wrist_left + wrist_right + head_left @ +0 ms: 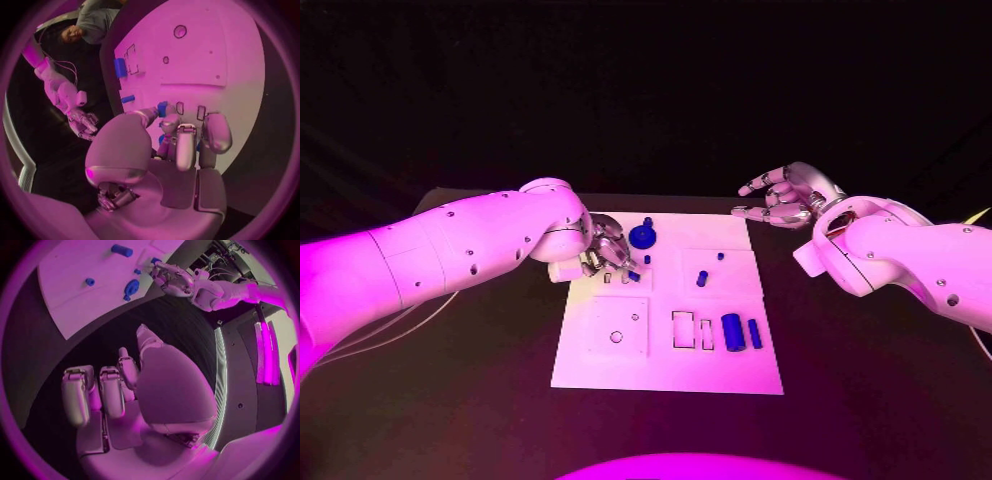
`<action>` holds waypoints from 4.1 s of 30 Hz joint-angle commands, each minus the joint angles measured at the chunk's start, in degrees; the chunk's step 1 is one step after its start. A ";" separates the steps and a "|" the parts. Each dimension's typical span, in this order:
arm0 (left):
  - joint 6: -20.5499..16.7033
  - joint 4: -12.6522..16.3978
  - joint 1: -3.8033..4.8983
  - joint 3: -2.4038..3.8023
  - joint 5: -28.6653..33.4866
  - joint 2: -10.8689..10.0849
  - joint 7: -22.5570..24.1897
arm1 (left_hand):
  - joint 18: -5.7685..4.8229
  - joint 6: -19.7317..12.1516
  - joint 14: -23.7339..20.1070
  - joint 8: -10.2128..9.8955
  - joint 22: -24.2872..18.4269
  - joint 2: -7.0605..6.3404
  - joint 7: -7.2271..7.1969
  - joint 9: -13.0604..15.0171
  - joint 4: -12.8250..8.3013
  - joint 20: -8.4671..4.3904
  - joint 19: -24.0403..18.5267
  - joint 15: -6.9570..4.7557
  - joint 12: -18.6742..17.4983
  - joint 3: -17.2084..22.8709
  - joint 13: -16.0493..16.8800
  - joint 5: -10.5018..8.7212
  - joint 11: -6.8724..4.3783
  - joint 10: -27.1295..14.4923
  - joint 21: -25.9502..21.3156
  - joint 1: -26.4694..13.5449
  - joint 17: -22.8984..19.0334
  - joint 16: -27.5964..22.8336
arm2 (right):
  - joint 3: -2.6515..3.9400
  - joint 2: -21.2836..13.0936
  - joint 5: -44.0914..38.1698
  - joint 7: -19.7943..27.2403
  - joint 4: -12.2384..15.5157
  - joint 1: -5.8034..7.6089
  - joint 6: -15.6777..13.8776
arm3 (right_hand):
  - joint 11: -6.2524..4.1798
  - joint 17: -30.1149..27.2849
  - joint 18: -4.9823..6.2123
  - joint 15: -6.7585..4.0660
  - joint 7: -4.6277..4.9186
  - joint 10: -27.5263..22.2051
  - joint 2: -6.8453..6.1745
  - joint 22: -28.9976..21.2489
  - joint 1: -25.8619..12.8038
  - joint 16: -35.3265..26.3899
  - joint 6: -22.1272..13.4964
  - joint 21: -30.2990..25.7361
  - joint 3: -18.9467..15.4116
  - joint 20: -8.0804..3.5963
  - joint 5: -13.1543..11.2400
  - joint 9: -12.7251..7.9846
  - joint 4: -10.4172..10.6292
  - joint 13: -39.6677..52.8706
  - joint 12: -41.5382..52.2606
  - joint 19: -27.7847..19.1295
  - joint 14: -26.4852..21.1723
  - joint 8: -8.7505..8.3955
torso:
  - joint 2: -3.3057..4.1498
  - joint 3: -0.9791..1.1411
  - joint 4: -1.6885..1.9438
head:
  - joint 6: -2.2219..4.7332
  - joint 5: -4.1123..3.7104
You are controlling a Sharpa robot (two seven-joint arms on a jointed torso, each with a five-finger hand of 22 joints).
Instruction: Assemble the parts on the task board
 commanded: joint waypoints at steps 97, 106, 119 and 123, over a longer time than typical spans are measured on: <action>-0.67 3.14 -0.63 -0.73 -8.58 -1.15 -0.96 | -1.69 4.70 5.76 2.42 3.52 -1.72 -2.96 10.62 -11.54 -1.70 2.69 -1.80 2.17 23.84 5.68 1.48 -2.17 6.84 2.27 -10.86 15.78 3.02 | -0.02 0.37 -0.09 0.38 -0.52 -0.09 0.56 | -0.12 13.70 -1.50 -0.46 -0.09 -1.04 0.97 14.48 -1.74 -0.27 -0.74 -0.86 1.15 -0.28 0.58 0.43 0.02 0.50 -0.38 5.54 5.79 1.92 | 0.07 -0.05 -0.11 | -1.21 0.93; -0.17 2.55 -0.63 -0.74 -8.27 -0.66 -1.09 | -1.89 5.99 5.76 2.52 4.44 -0.85 -3.48 11.23 -11.21 -2.05 3.40 -2.16 2.63 23.46 6.59 1.24 -2.61 7.80 2.62 -12.85 15.78 3.02 | -0.02 0.40 -0.09 0.34 -0.54 -0.10 0.75 | -0.12 13.70 -1.50 -0.46 -0.09 -1.04 0.97 14.48 -1.74 -0.27 -0.74 -0.86 1.15 -0.28 0.58 0.43 0.02 0.50 -0.38 5.54 5.79 1.92 | 0.07 0.00 -0.10 | -1.36 0.87; -0.47 1.89 -0.63 -0.77 -8.52 -0.35 -1.12 | -1.95 6.95 5.76 2.19 4.66 0.81 -3.84 11.74 -10.17 -2.36 3.64 -2.45 2.77 23.08 7.12 0.62 -2.91 8.34 2.67 -14.99 15.78 3.02 | -0.03 0.50 -0.10 0.31 -0.67 -0.11 0.97 | -0.12 13.70 -1.50 -0.46 -0.09 -1.04 0.97 14.48 -1.74 -0.27 -0.74 -0.86 1.15 -0.28 0.58 0.43 0.02 0.50 -0.38 5.54 5.79 1.92 | 0.07 -0.05 -0.10 | -1.42 0.78; -0.57 1.82 -0.63 -0.77 -8.68 -0.31 -1.15 | -1.96 6.95 5.76 2.12 4.72 1.26 -3.87 11.88 -10.00 -2.40 3.68 -2.48 2.67 23.14 7.00 0.43 -2.94 8.27 2.68 -15.35 15.78 3.02 | -0.03 0.50 -0.11 0.30 -0.68 -0.12 1.02 | -0.14 13.62 -1.48 -0.48 -0.11 -1.14 0.94 14.45 -1.79 -0.33 -0.85 -0.93 1.22 -0.30 0.58 0.45 -0.03 0.36 -0.46 5.52 5.77 2.16 | 0.07 -0.05 -0.10 | -1.44 0.80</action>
